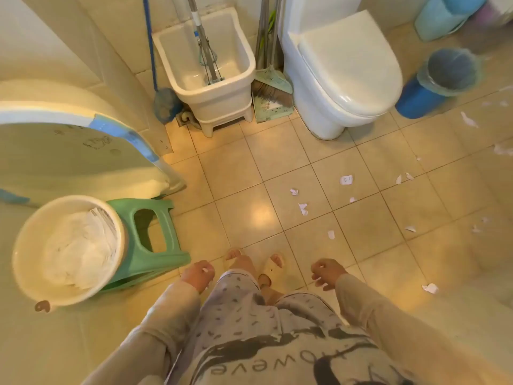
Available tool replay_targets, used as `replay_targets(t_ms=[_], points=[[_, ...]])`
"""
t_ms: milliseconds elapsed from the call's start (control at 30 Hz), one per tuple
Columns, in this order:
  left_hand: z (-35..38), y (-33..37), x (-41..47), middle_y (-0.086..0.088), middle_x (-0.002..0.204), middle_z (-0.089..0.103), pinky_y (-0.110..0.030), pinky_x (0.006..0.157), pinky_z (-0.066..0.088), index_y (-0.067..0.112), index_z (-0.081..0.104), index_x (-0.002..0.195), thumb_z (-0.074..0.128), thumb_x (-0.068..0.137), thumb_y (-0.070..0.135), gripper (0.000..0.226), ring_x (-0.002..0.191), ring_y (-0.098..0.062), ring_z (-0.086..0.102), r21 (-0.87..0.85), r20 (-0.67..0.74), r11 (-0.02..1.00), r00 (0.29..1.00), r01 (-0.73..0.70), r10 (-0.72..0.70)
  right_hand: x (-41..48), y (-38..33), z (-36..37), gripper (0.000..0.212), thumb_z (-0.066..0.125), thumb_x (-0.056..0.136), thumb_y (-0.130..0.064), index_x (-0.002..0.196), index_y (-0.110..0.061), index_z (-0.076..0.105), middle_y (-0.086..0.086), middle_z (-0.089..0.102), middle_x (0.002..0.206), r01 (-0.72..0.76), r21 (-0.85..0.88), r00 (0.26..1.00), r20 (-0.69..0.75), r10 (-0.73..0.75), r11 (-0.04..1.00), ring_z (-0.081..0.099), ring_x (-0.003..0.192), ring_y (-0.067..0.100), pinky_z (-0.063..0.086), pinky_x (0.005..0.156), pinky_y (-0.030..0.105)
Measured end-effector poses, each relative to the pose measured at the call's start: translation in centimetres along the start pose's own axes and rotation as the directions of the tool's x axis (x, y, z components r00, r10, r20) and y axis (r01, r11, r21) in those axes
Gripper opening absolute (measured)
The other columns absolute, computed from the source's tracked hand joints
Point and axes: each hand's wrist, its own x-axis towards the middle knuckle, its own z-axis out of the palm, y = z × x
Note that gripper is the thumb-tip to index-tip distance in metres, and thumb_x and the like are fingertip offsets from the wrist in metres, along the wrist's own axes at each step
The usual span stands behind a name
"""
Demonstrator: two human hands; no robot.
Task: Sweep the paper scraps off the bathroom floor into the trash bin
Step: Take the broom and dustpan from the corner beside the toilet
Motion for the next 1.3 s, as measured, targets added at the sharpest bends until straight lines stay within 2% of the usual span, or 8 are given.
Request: replay_targets(t_ms=[133,333,400,500,700,867,1000,1300], points=[[-0.2,-0.5,-0.6,-0.008,0.075,0.062,-0.023,0.050,0.037,0.022,0.052,0.072,0.047,0.091,0.008,0.024,0.074,-0.024,0.059,-0.006,-0.025,0.995,0.995,0.100,-0.100,1.1,-4.4,-2.4,0.017,0.044,0.093,-0.016,0.100,-0.012,0.058,0.008,0.062,0.095,0.123,-0.010,0.992,-0.040,-0.123,0.992,0.060,0.082,0.022,0.048,0.069,0.028],[-1.1,7.5,-3.1,-0.019,0.071,0.058,-0.024,0.068,0.054,0.006,0.055,0.070,0.046,0.092,0.008,0.023,0.084,-0.046,0.058,-0.345,0.039,0.911,0.974,0.225,-0.225,2.5,-9.3,-5.0,0.016,0.048,0.087,-0.012,0.097,-0.015,0.059,0.006,0.064,0.088,0.207,0.035,0.978,-0.024,-0.206,0.978,0.061,0.068,0.015,0.047,0.060,0.023],[0.3,14.7,-3.7,-0.034,0.112,0.054,-0.028,0.093,0.050,-0.008,0.054,0.113,0.046,0.093,0.041,0.053,0.108,-0.048,0.049,-0.629,0.221,0.730,0.962,0.268,-0.163,3.2,-10.5,-5.6,0.015,0.047,0.087,-0.012,0.096,-0.016,0.059,0.004,0.064,0.085,0.201,0.044,0.979,-0.025,-0.200,0.979,0.061,0.065,0.014,0.047,0.059,0.023],[2.1,20.1,-0.1,-0.013,0.145,0.039,-0.051,0.113,0.024,0.017,0.034,0.144,0.042,0.073,0.078,0.094,0.133,-0.035,0.034,-0.771,0.252,0.563,0.954,0.298,-0.161,4.3,-12.0,-6.5,0.014,0.047,0.089,-0.013,0.095,-0.015,0.059,0.004,0.063,0.085,0.172,0.055,0.985,-0.020,-0.171,0.984,0.059,0.064,0.014,0.047,0.057,0.023],[-5.4,21.6,5.1,-0.022,0.136,0.048,-0.047,0.109,0.035,-0.001,0.036,0.140,0.045,0.098,0.030,0.052,0.126,-0.038,0.047,-0.226,0.111,0.965,0.987,0.135,-0.112,5.6,-14.3,-8.9,0.011,0.044,0.095,-0.011,0.097,-0.008,0.054,0.006,0.057,0.073,0.023,0.119,0.999,-0.045,-0.018,0.993,0.051,0.055,0.017,0.039,0.050,0.021],[-17.1,23.0,9.0,-0.018,0.094,0.063,-0.027,0.064,0.049,-0.002,0.061,0.114,0.046,0.095,0.006,0.025,0.082,-0.025,0.059,0.044,-0.012,0.997,0.998,-0.063,0.064,6.9,-15.6,-11.1,0.011,0.047,0.094,-0.009,0.094,-0.005,0.057,0.010,0.059,0.070,-0.062,0.302,0.987,-0.121,0.103,0.951,0.051,0.055,0.020,0.042,0.053,0.023],[-20.5,28.8,10.6,-0.021,0.109,0.067,-0.030,0.078,0.048,0.001,0.062,0.113,0.049,0.094,0.007,0.024,0.087,-0.026,0.062,0.096,-0.015,0.974,0.978,-0.205,0.207,7.6,-16.7,-12.7,0.014,0.049,0.093,-0.009,0.100,-0.003,0.060,0.012,0.060,0.073,-0.107,0.378,0.977,-0.132,0.168,0.919,0.052,0.059,0.023,0.042,0.060,0.027],[-23.3,34.1,13.6,-0.009,0.090,0.062,-0.019,0.055,0.044,0.002,0.060,0.112,0.046,0.097,0.007,0.022,0.071,-0.018,0.058,0.042,-0.002,0.969,0.970,-0.244,0.244,10.0,-24.9,-18.1,0.012,0.046,0.095,-0.009,0.099,-0.003,0.056,0.011,0.057,0.073,-0.102,0.369,0.981,-0.119,0.156,0.924,0.051,0.057,0.022,0.040,0.057,0.027]])
